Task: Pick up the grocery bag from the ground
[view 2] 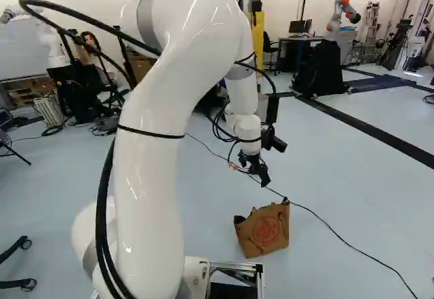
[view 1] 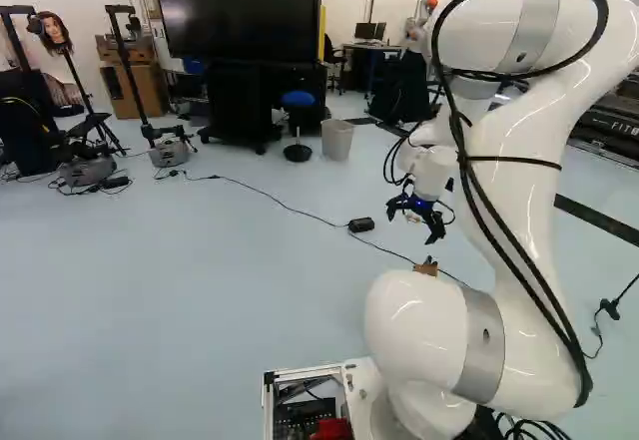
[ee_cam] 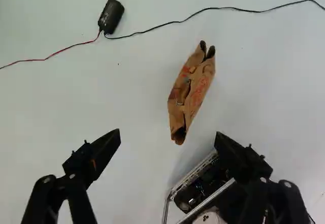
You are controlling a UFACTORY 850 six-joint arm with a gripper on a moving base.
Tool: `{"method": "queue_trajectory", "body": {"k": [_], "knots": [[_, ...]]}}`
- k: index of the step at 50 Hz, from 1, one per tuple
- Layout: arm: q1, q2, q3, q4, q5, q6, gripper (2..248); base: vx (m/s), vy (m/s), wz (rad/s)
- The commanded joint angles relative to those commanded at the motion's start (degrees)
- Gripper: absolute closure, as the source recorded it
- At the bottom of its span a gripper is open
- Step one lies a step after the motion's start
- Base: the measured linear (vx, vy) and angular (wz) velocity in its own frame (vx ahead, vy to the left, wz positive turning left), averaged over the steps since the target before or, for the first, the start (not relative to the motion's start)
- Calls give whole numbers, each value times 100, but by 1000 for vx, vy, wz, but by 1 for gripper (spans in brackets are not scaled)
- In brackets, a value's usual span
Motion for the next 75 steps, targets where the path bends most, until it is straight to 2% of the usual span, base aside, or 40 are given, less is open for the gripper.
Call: {"method": "queue_trajectory", "body": {"k": [27, 42, 54, 75], "knots": [[-627, -690, -454, 34, -1, 0, 3, 0, 0, 0], [-858, -1114, -811, 34, -1, 0, 3, 0, 0, 0], [-923, -1440, -1094, 34, -1, 0, 3, 0, 0, 0], [-840, -1981, -1558, 34, -1, 0, 3, 0, 0, 0]]}}
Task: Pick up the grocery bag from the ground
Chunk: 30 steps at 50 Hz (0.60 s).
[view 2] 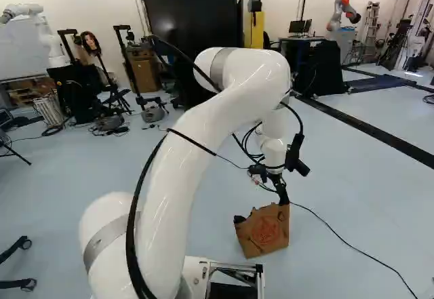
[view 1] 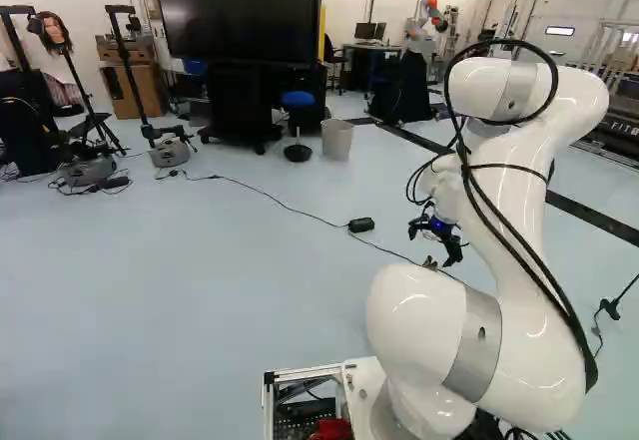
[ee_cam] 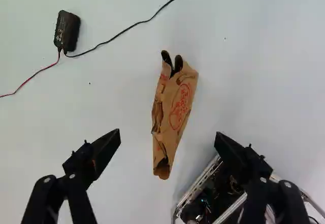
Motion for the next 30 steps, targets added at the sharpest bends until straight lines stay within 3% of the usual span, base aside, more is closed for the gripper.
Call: {"method": "queue_trajectory", "body": {"k": [30], "knots": [[30, -660, -482, 0, 0, 0, 3, 0, 0, 0]]}}
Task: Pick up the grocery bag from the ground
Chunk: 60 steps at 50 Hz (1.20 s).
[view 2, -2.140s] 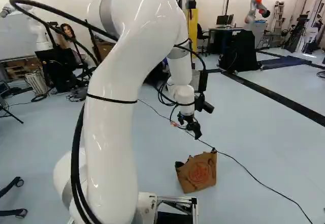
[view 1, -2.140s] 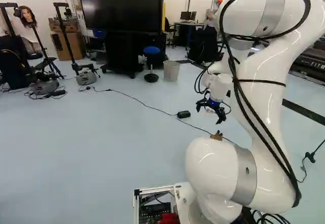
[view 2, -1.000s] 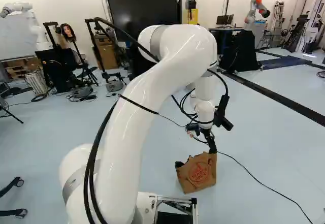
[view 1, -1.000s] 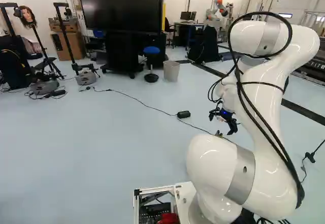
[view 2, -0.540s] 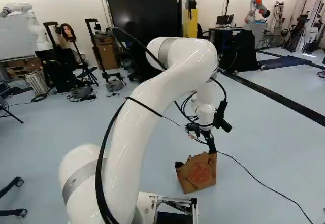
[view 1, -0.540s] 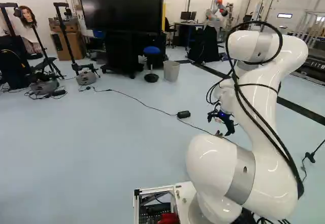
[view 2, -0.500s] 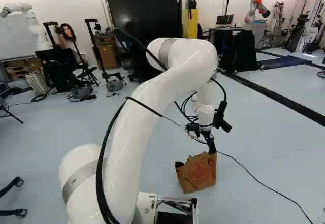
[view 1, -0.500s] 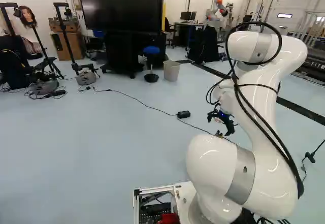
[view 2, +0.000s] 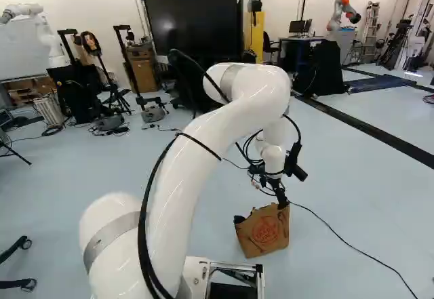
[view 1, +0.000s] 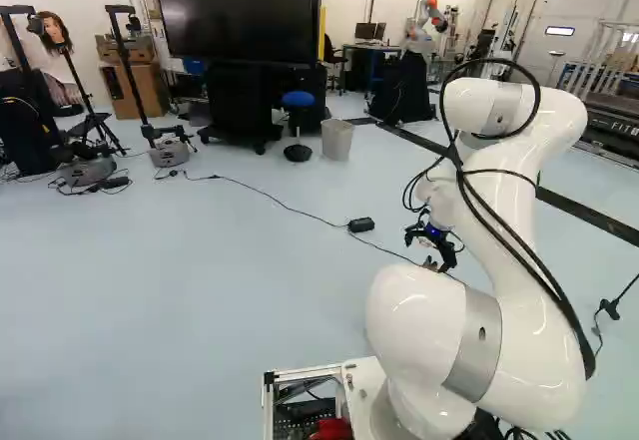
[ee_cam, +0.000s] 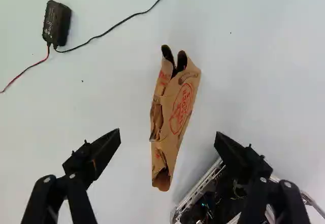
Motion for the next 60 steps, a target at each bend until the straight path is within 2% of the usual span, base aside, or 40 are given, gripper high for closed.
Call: {"method": "queue_trajectory", "body": {"k": [60], "knots": [[-2, -1272, -966, 0, 0, 0, 3, 0, 0, 0]]}}
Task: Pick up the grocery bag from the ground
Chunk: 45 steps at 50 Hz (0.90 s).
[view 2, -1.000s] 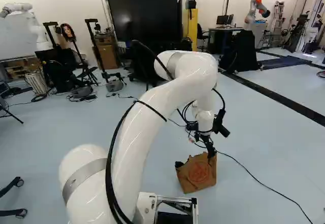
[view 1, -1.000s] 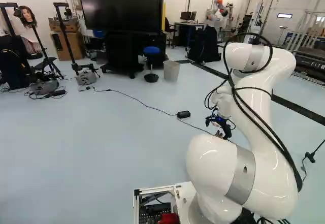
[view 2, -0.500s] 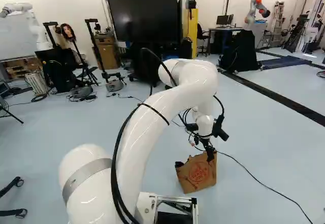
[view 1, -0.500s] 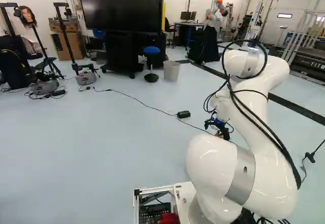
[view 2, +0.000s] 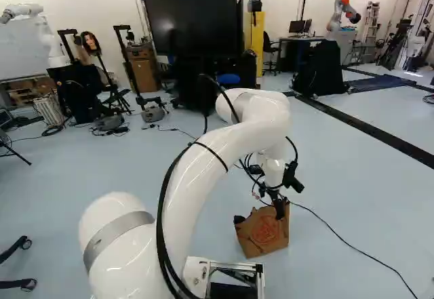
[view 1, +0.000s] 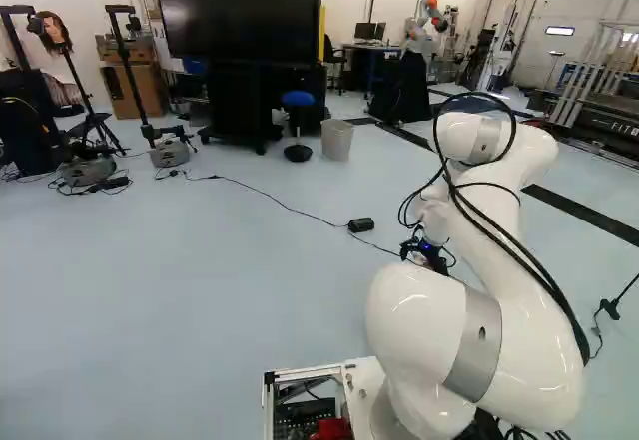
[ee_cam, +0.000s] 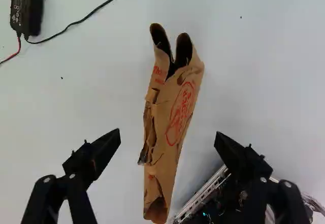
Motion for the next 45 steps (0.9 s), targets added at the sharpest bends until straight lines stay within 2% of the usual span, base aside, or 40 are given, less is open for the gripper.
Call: {"method": "queue_trajectory", "body": {"k": [45], "knots": [[-1, -960, -825, 0, 0, 0, 3, 0, 0, 0]]}}
